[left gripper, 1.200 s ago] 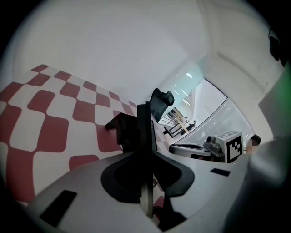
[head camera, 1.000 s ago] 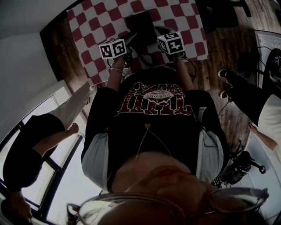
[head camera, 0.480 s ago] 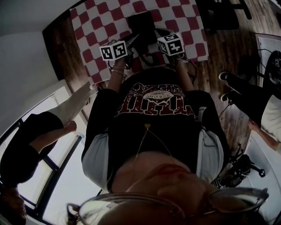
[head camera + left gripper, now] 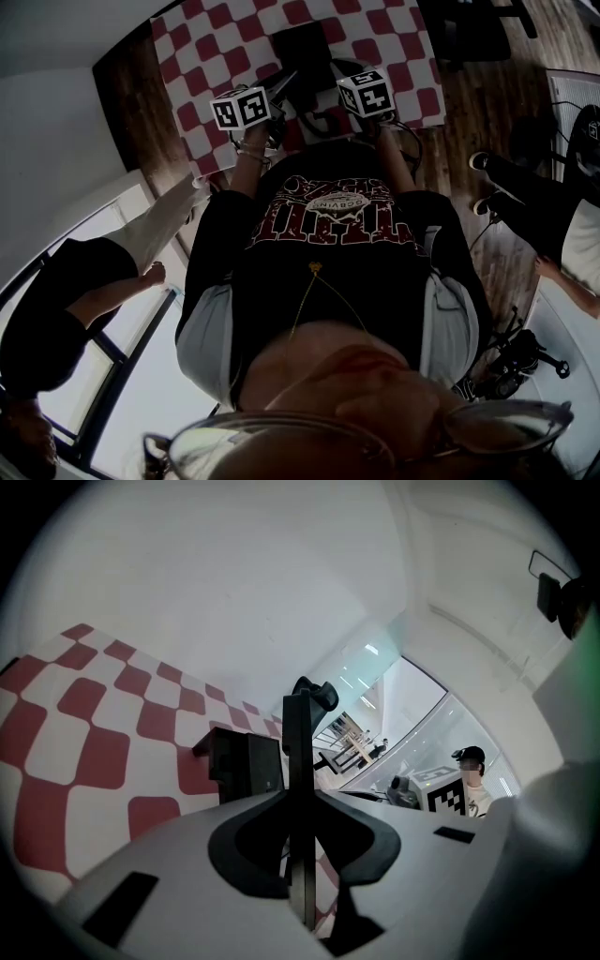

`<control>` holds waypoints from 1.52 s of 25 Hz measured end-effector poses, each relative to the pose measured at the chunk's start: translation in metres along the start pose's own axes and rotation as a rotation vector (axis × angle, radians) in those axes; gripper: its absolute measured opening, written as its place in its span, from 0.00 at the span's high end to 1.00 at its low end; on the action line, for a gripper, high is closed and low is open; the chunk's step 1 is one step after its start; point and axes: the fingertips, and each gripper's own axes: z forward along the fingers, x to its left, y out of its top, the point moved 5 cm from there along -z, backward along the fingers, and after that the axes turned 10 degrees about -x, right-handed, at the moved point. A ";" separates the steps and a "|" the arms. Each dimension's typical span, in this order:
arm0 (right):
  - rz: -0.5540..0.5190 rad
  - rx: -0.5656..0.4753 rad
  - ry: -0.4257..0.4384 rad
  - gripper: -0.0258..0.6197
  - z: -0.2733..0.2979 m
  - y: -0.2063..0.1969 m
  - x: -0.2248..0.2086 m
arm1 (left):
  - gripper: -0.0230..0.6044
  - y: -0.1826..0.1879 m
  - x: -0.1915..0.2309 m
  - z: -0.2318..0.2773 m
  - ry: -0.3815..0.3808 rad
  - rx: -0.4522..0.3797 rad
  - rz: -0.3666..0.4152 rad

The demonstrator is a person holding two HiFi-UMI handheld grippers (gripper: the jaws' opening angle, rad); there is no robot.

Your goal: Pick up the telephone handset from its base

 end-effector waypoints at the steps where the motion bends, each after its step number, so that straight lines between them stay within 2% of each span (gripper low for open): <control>1: 0.000 -0.001 0.000 0.93 -0.001 0.000 0.000 | 0.83 0.000 -0.001 0.000 -0.002 -0.002 -0.002; 10: 0.004 -0.011 -0.001 0.93 -0.005 0.000 -0.003 | 0.83 0.009 -0.024 -0.004 -0.053 -0.022 0.023; 26: -0.003 -0.018 0.001 0.93 -0.010 0.001 -0.005 | 0.83 0.021 -0.058 -0.018 -0.141 -0.055 0.010; 30: -0.006 -0.023 0.002 0.93 -0.011 0.002 -0.006 | 0.84 0.029 -0.068 -0.026 -0.164 -0.071 0.031; 38: 0.010 -0.031 -0.001 0.93 -0.012 0.003 -0.007 | 0.83 0.038 -0.083 -0.037 -0.213 -0.121 0.001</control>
